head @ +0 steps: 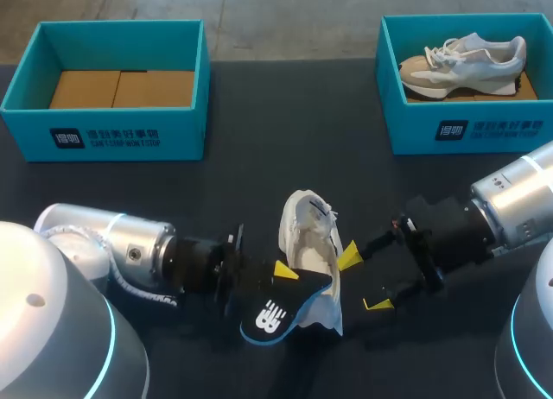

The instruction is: Take the shoe out of the shoebox, open the shoe tongue, remove and reinsert the insole, then place the shoe into the shoebox

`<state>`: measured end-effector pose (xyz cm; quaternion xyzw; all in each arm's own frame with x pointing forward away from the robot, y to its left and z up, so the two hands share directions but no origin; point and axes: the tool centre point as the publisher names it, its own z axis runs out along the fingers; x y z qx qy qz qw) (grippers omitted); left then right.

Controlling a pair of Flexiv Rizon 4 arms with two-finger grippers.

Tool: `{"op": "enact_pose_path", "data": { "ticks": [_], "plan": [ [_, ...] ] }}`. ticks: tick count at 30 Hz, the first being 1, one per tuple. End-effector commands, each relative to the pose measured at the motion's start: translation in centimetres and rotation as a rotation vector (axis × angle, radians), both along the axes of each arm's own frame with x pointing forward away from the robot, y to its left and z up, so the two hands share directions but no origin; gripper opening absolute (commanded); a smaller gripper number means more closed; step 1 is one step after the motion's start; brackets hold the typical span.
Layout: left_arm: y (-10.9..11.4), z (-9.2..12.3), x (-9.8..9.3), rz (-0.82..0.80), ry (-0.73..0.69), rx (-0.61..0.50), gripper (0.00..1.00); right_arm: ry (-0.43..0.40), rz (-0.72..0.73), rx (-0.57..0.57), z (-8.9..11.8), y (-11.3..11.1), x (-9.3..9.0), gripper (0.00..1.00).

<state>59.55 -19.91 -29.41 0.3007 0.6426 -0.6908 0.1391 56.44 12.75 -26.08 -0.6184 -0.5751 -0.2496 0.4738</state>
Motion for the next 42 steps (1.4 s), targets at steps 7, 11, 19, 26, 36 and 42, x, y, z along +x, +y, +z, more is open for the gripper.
{"op": "enact_pose_path", "data": {
  "ticks": [7, 11, 19, 26, 36, 42],
  "plan": [
    [-0.4, -0.5, 0.2, 0.025, 0.01, 0.015, 0.0, -0.001, -0.002, -0.001, 0.0, 0.1, 0.0, 1.0],
    [-0.7, -0.4, 0.1, 0.025, 0.015, 0.014, 0.0, -0.001, -0.002, -0.001, 0.0, 0.1, 0.0, 1.0],
    [-1.1, -0.4, 0.4, 0.025, 0.013, 0.023, 0.0, -0.001, -0.002, -0.001, 0.0, 0.1, 0.0, 1.0],
    [-1.9, 0.0, 0.2, 0.013, 0.008, 0.015, 0.0, -0.001, -0.002, -0.001, 0.0, 0.1, 0.0, 1.0],
    [-2.2, -0.7, 0.4, 0.009, 0.013, 0.032, 0.0, -0.001, -0.002, -0.001, 0.0, 0.1, 0.0, 1.0],
    [-2.2, -0.9, 0.6, 0.015, 0.013, 0.036, 0.0, -0.001, -0.002, -0.001, 0.0, 0.1, 0.0, 1.0]
  ]
}}
